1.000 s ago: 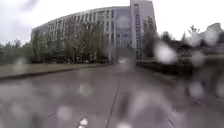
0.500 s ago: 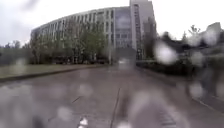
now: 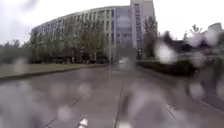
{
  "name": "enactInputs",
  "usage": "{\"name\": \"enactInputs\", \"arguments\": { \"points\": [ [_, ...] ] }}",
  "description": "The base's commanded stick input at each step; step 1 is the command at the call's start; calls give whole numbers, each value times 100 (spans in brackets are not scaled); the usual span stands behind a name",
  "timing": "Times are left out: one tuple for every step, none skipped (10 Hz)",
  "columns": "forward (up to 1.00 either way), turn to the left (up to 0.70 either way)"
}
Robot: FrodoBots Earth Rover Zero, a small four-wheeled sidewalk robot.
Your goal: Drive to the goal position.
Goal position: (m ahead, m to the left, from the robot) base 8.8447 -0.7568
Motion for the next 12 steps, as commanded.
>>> {"name": "enactInputs", "arguments": {
  "points": [
    [70,-7],
    [70,-2],
    [70,0],
    [70,0],
    [70,0],
    [70,0],
    [70,0],
    [70,0],
    [70,0],
    [70,0],
    [70,0],
    [70,-6]
  ]
}}
